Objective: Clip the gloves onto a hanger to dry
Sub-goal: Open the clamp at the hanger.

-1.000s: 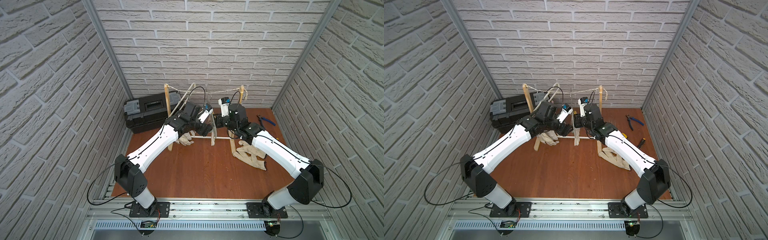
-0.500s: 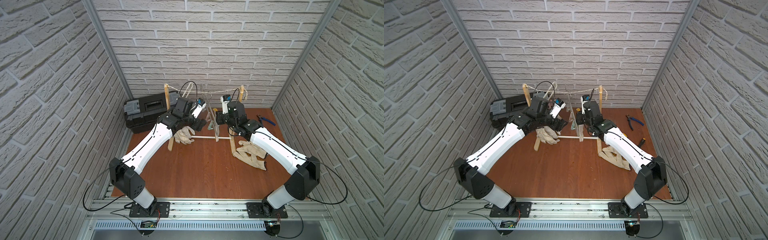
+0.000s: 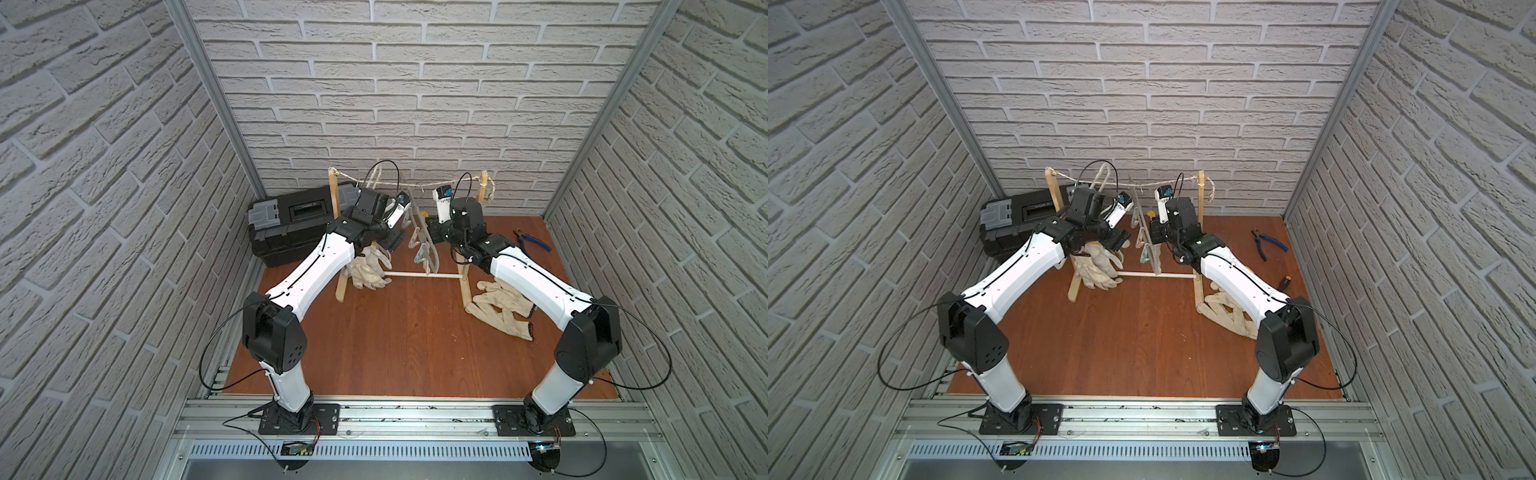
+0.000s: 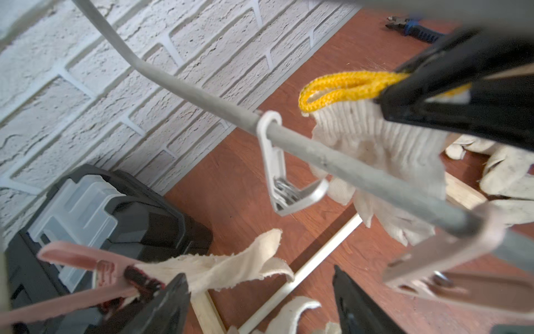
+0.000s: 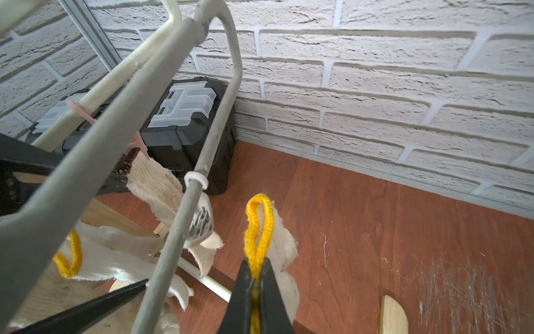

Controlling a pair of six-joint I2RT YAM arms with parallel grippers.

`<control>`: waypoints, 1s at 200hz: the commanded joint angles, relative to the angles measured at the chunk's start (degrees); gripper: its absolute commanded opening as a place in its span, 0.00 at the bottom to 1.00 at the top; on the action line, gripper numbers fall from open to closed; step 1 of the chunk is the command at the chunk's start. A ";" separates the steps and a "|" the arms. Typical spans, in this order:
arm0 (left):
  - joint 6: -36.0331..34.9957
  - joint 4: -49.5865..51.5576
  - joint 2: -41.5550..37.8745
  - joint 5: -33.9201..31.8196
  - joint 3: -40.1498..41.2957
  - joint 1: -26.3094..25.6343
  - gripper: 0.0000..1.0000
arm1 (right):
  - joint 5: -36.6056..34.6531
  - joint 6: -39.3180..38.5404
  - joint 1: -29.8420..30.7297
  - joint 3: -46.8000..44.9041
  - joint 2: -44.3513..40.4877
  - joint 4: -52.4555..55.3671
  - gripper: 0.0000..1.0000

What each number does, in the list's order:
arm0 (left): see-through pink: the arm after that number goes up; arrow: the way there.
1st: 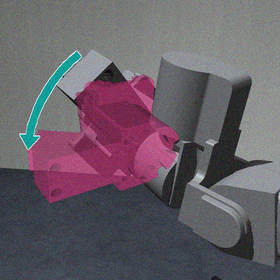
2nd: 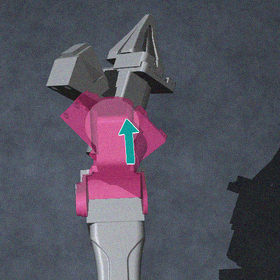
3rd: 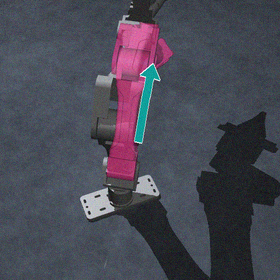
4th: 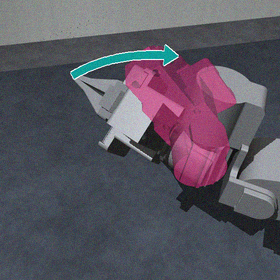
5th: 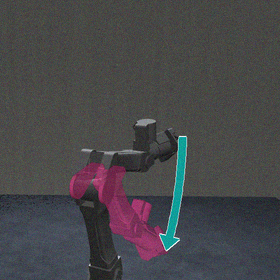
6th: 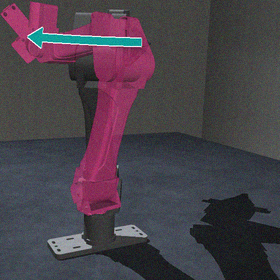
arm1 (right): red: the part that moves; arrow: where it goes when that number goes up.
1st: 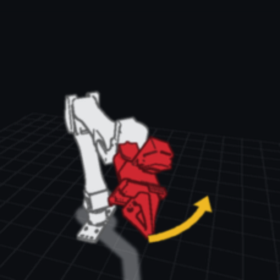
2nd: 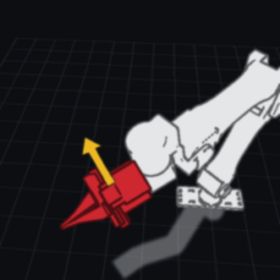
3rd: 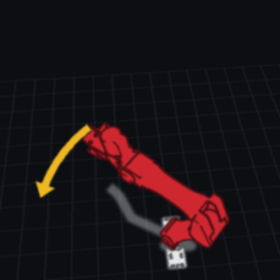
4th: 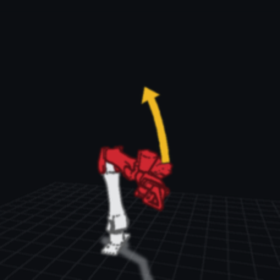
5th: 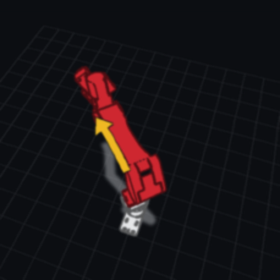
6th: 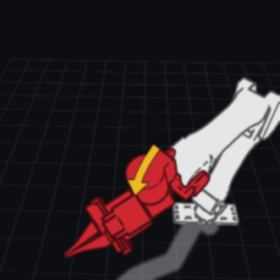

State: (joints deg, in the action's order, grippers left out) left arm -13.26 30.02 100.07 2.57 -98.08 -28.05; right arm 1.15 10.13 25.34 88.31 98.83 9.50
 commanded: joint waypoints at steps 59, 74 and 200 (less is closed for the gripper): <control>-8.31 -6.99 1.32 23.55 1.25 6.18 0.80 | 18.51 -4.09 -0.69 6.21 3.00 -1.36 0.05; -8.46 -6.95 1.54 26.41 0.88 6.68 0.81 | 19.47 -4.49 -0.72 7.27 3.58 -0.45 0.05; -14.43 3.09 7.45 32.82 -8.70 8.43 0.73 | 26.50 -6.70 -1.06 11.67 6.29 4.72 0.03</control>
State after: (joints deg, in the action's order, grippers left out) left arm -26.59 31.35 106.28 31.20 -104.09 -20.78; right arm 25.45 5.02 24.47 98.45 105.34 14.04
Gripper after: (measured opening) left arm 0.746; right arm 0.064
